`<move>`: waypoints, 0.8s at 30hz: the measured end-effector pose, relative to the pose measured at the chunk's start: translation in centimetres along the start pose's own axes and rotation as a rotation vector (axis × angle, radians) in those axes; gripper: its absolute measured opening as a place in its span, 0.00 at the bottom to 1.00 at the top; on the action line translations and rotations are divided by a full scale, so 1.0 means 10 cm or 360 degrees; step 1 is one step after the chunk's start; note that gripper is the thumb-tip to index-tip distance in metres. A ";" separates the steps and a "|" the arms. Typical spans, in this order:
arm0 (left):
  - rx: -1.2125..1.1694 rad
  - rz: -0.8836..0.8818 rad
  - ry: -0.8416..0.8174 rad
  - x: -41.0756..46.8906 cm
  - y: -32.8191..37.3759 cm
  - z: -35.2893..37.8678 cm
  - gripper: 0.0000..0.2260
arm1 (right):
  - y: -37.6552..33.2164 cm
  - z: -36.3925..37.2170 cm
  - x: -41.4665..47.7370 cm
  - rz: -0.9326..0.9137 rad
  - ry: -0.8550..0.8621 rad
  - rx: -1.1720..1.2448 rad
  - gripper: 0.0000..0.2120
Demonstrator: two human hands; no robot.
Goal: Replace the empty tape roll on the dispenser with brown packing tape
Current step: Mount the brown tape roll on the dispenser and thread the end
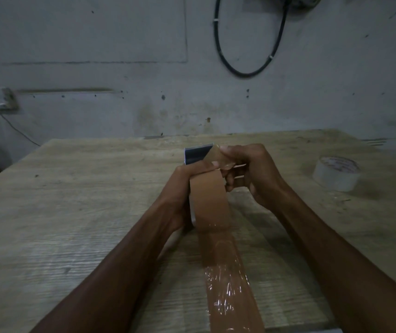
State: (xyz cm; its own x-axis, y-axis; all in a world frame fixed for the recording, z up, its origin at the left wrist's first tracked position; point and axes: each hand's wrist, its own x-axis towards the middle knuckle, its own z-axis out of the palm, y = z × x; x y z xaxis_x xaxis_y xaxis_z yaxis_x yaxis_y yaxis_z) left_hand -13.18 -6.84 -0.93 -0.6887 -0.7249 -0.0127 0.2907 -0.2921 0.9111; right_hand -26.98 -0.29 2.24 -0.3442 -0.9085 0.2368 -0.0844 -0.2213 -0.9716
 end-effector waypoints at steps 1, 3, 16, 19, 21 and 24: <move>0.0005 0.0003 -0.0014 -0.01 0.00 0.00 0.23 | 0.01 -0.01 0.00 -0.0025 -0.0010 -0.0021 0.15; -0.0005 0.0026 -0.0040 -0.01 0.00 0.01 0.20 | 0.01 -0.02 0.00 -0.0071 -0.0030 -0.0047 0.15; 0.0008 0.0092 -0.0041 -0.08 0.04 0.09 0.10 | 0.08 -0.02 0.04 -0.0392 0.0085 -0.0321 0.18; -0.0012 0.0111 -0.0033 -0.08 0.03 0.10 0.11 | 0.07 -0.02 0.06 -0.0361 0.0129 -0.0310 0.12; -0.0004 0.0115 -0.0039 -0.08 0.04 0.12 0.14 | 0.07 -0.03 0.06 -0.0311 0.0162 -0.0275 0.11; -0.0031 0.0099 0.0005 -0.11 0.06 0.14 0.18 | 0.06 -0.04 0.06 -0.0233 0.0235 -0.0237 0.10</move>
State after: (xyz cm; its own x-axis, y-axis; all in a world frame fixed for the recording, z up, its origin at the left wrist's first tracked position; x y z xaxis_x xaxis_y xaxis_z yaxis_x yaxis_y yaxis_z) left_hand -13.21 -5.36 0.21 -0.6670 -0.7439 0.0424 0.3458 -0.2587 0.9019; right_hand -27.64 -0.86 1.76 -0.4502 -0.8067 0.3829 -0.2766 -0.2818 -0.9188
